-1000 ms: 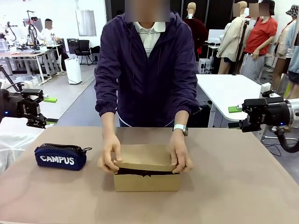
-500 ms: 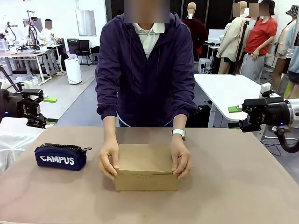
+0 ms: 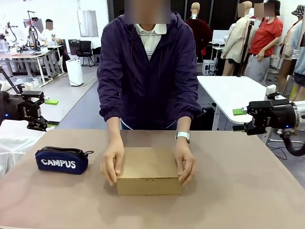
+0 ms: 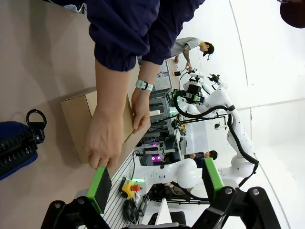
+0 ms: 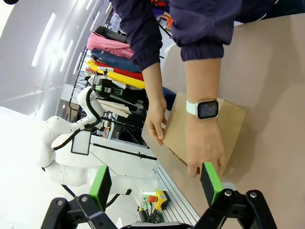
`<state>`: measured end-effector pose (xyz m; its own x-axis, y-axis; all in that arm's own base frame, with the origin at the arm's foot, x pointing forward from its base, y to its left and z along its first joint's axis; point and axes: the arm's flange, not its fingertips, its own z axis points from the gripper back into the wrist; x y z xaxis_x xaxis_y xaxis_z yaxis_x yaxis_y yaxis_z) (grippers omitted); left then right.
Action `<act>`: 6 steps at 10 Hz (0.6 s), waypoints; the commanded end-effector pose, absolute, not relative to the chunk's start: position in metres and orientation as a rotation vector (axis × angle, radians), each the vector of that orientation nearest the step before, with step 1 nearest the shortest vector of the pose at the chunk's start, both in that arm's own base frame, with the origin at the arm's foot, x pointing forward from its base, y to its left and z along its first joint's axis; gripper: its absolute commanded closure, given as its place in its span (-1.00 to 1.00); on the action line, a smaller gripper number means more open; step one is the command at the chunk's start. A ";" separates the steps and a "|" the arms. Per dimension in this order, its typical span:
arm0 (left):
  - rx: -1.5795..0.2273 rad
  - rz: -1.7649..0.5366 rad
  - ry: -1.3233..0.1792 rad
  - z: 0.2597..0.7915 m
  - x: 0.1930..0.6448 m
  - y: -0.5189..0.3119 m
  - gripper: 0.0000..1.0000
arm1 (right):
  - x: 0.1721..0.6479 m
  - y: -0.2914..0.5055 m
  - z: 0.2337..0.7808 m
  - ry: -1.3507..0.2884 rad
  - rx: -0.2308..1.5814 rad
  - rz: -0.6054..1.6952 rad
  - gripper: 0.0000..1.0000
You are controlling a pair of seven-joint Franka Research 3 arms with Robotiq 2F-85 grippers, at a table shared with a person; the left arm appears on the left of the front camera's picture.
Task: Pack the items into the box.
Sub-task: Close the Mailer Box.
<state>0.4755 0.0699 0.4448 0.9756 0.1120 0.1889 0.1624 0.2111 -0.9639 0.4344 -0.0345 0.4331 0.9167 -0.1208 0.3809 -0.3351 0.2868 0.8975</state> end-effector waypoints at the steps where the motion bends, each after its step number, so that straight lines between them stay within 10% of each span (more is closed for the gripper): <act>1: -1.356 -0.045 -0.245 0.446 0.477 0.072 -1.00 | 0.436 -0.034 0.438 -0.416 1.298 0.140 -1.00; 6: -1.356 -0.045 -0.245 0.446 0.477 0.072 -1.00 | 0.436 -0.034 0.438 -0.416 1.298 0.140 -1.00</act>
<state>0.4755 0.0699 0.4448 0.9756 0.1120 0.1889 0.1624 0.2111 -0.9639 0.4344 -0.0345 0.4331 0.9167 -0.1208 0.3809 -0.3351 0.2868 0.8975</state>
